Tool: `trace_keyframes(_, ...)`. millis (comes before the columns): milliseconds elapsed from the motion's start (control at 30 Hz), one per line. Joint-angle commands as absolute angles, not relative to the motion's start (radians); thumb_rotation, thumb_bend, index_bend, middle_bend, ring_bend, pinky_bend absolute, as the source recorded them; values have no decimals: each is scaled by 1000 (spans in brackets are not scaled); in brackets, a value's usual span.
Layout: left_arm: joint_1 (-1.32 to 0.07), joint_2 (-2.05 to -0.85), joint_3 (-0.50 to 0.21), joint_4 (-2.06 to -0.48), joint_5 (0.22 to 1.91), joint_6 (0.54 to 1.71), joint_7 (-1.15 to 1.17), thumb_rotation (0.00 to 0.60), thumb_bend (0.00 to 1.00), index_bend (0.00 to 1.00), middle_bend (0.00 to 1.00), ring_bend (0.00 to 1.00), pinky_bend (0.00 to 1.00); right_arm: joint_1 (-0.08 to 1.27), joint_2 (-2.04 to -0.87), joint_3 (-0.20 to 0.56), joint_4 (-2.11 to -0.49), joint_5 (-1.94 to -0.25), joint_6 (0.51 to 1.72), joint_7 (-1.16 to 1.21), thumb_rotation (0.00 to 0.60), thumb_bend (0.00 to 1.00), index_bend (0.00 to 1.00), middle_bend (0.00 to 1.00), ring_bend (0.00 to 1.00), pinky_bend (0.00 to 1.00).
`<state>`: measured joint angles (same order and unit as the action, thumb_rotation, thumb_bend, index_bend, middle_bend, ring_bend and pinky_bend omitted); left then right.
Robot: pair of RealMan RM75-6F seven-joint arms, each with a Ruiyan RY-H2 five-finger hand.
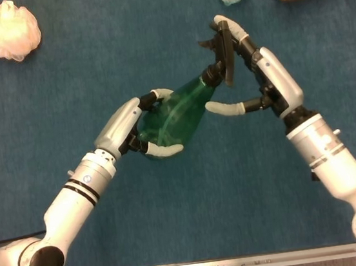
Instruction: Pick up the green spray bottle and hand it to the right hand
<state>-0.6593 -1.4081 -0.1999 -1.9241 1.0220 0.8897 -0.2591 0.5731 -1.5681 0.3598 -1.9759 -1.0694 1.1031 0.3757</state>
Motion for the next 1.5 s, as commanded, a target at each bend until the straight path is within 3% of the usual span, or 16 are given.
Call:
trace_keyframes(33,-662,-1416,-203,-1927,1020,891,-254,600,194,315,264,181,461,585,-1602,376,-1964,-1067,1126,359,600,21,0,68,0,8)
trace_keyframes(533,-666,-1455,-203,-1925,1009,896,-226,600,194,313,263,178,461,627,-1731,420,-1902,-1027,1156,329,600,70,0,68,0,8)
trace_keyframes(600,-666,-1457,-202,-1924,1013,894,-225,600,194,313,263,178,461,629,-1742,425,-1896,-1023,1157,330,600,121,0,68,0,8)
trace_keyframes(767,-664,-1458,-202,-1923,1016,892,-227,600,195,312,263,177,461,632,-1755,433,-1886,-1025,1156,331,600,418,0,69,0,7)
trace_keyframes(900,-664,-1458,-205,-1919,1014,887,-231,600,194,311,262,176,461,632,-1761,433,-1884,-1024,1151,334,600,492,0,68,0,8)
trace_keyframes(1067,-663,-1458,-208,-1918,1015,882,-238,600,194,311,262,176,461,633,-1767,439,-1882,-1018,1141,339,600,492,0,68,0,7)
trace_keyframes(1133,-663,-1457,-210,-1919,1016,881,-240,600,194,311,262,176,461,633,-1769,443,-1881,-1011,1137,342,600,443,8,70,0,7)
trace_keyframes(1300,-663,-1456,-215,-1919,1014,876,-246,600,195,310,262,175,461,634,-1769,453,-1886,-996,1127,345,600,263,105,97,0,7)
trace_keyframes(1500,-664,-1455,-214,-1917,1018,870,-250,600,194,310,262,175,461,637,-1769,462,-1888,-987,1120,344,600,228,267,154,1,7)
